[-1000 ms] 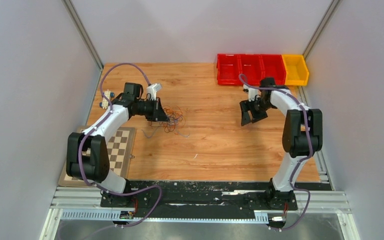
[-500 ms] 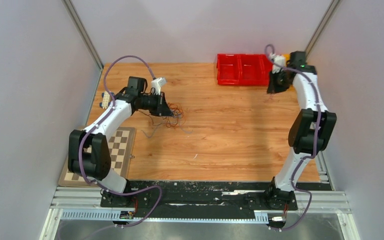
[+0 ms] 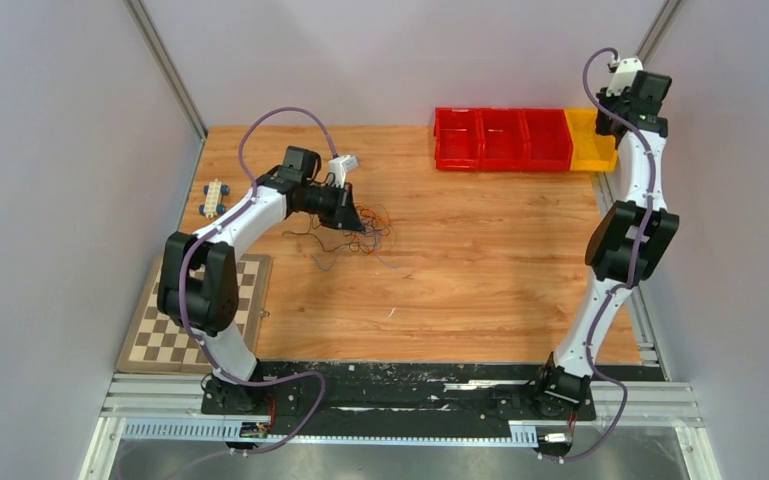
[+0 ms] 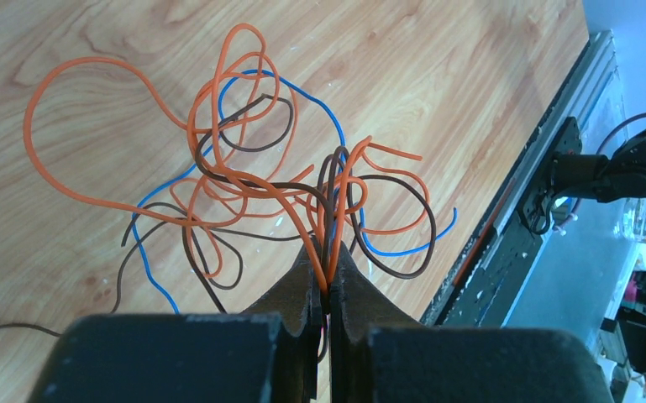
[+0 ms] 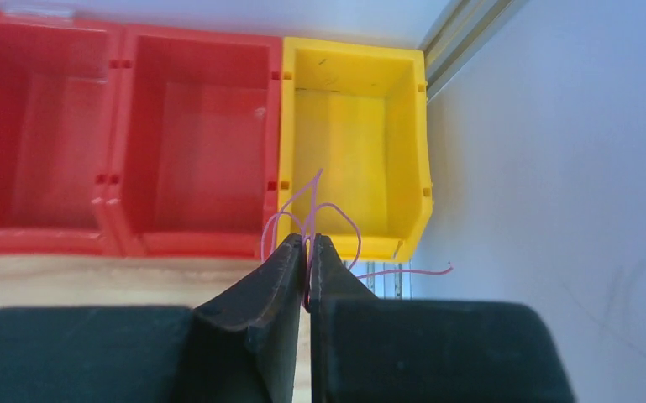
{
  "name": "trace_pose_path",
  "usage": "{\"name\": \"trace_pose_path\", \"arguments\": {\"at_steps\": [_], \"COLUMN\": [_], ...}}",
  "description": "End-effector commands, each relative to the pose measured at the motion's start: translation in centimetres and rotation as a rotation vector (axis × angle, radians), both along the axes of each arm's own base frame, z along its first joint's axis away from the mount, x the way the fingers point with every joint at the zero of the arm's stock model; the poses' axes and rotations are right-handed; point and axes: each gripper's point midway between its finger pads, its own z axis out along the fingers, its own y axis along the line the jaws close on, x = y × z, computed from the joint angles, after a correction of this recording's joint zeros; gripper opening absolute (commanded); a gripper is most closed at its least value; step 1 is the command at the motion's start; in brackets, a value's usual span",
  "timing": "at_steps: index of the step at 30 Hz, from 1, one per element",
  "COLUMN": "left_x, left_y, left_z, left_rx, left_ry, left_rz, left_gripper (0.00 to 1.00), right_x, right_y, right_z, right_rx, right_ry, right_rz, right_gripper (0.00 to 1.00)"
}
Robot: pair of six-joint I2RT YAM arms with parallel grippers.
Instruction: Untangle the cables
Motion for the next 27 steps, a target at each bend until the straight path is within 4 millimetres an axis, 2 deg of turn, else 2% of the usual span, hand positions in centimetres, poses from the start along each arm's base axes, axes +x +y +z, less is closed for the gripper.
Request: {"name": "trace_pose_path", "arguments": {"at_steps": [1,3,5,6,8,9,12,14,16,18,19,20,21,22,23,25,27], "left_x": [1.0,0.9,0.7,0.6,0.2,0.1,-0.3,-0.6,-1.0,-1.8,-2.3,-2.8,-3.3,-3.9,-4.3,-5.4,-6.2], "left_y": [-0.8,-1.0,-1.3,-1.3,-1.6,-1.8,-2.4,-3.3,-4.9,-7.1,-8.5,-9.1,-9.7,-9.7,-9.5,-8.6,-7.3], "left_z": [1.3,1.2,0.9,0.8,0.6,0.5,0.8,1.3,2.7,5.8,9.0,10.8,13.8,14.5,16.1,15.5,12.2], "left_rx": [-0.019,-0.015,-0.012,-0.010,-0.008,-0.009,-0.012,-0.018,-0.046,-0.125,-0.208,-0.259,-0.338,-0.365,-0.397,-0.397,-0.328], "left_ry": [-0.038,-0.031,-0.020,-0.014,-0.002,0.000,-0.010,-0.029,-0.050,-0.064,-0.114,-0.098,-0.167,-0.143,-0.192,-0.167,-0.098], "left_rz": [-0.029,-0.036,-0.047,-0.048,-0.058,-0.065,-0.090,-0.116,-0.153,-0.202,-0.257,-0.262,-0.305,-0.298,-0.312,-0.319,-0.300], "left_gripper": [0.00,0.00,0.00,0.00,0.00,0.00,0.00,0.00,0.00,0.00,0.00,0.00,0.00,0.00,0.00,0.00,0.04], "right_x": [4.2,5.7,7.0,7.5,8.3,8.5,7.9,6.6,4.6,2.1,0.7,-1.0,-2.5,-4.1,-5.5,-8.3,-11.1], "right_y": [-3.1,-4.5,-4.5,-4.3,-4.1,-4.1,-3.9,-2.7,-0.6,2.2,3.6,5.1,6.4,7.7,9.2,11.4,13.6], "right_z": [2.3,2.5,2.4,2.4,2.4,2.7,3.9,5.1,6.5,7.0,6.9,6.1,6.0,6.2,5.7,4.3,2.4], "right_rx": [-0.054,-0.066,-0.058,-0.053,-0.049,-0.053,-0.064,-0.055,-0.034,0.005,0.031,0.065,0.092,0.116,0.156,0.228,0.329], "right_ry": [-0.185,-0.251,-0.300,-0.321,-0.345,-0.355,-0.359,-0.348,-0.326,-0.281,-0.249,-0.197,-0.163,-0.136,-0.098,-0.012,0.080], "right_rz": [-0.126,-0.177,-0.161,-0.152,-0.131,-0.130,-0.117,-0.065,0.015,0.121,0.173,0.225,0.267,0.308,0.363,0.444,0.502], "right_gripper": [0.09,0.10,0.14,0.24,0.55,0.65,0.82,0.90,0.96,1.00,1.00,1.00,1.00,1.00,1.00,1.00,1.00]}}
